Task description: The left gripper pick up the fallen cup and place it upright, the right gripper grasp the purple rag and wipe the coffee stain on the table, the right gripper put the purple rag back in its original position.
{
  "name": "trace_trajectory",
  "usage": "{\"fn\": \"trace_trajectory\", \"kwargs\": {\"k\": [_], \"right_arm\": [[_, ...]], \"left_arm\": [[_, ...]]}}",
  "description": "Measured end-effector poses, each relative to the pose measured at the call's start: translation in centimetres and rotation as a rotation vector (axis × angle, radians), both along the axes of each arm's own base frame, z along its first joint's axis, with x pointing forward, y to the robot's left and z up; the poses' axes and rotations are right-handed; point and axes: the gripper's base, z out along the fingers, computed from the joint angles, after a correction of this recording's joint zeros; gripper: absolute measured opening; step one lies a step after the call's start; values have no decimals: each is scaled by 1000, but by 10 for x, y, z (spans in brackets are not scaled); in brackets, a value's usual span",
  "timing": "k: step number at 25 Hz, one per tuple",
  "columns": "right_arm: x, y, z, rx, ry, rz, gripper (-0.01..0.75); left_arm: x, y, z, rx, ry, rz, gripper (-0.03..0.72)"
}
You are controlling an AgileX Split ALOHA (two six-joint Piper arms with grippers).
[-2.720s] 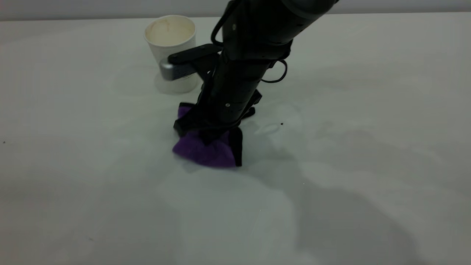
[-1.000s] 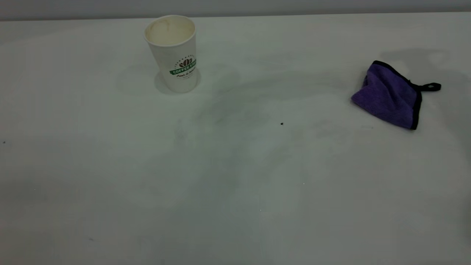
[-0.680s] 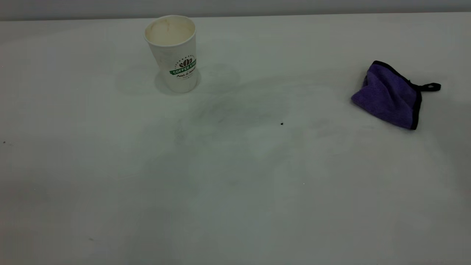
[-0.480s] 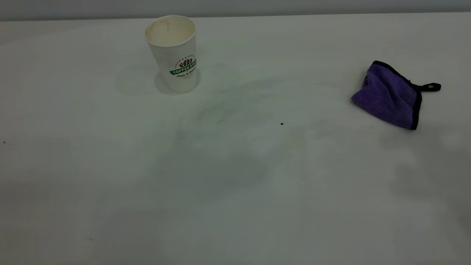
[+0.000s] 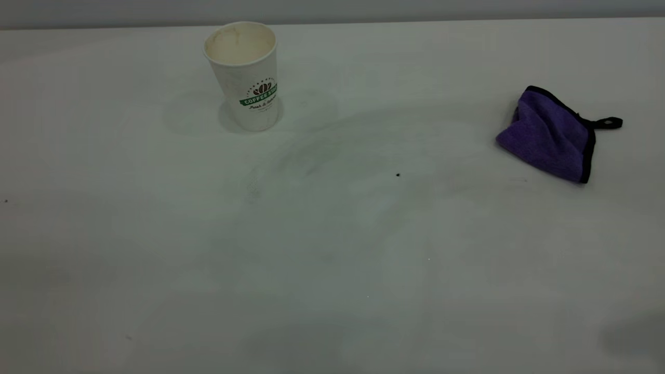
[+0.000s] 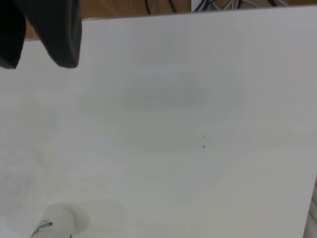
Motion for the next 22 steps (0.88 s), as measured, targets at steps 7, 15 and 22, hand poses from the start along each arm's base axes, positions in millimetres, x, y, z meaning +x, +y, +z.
{"fn": "trace_trajectory", "kwargs": {"k": [7,15,22], "right_arm": [[-39,-8,-24,-23,-150,-3,663],[-57,-10,-21,-10,-265,-6,648],[-59,-11,-20,-8,-285,-16,636]], "left_arm": [[0,0,0,1,0,-1,240],[0,0,0,1,0,-1,240],[0,0,0,1,0,-1,240]]}}
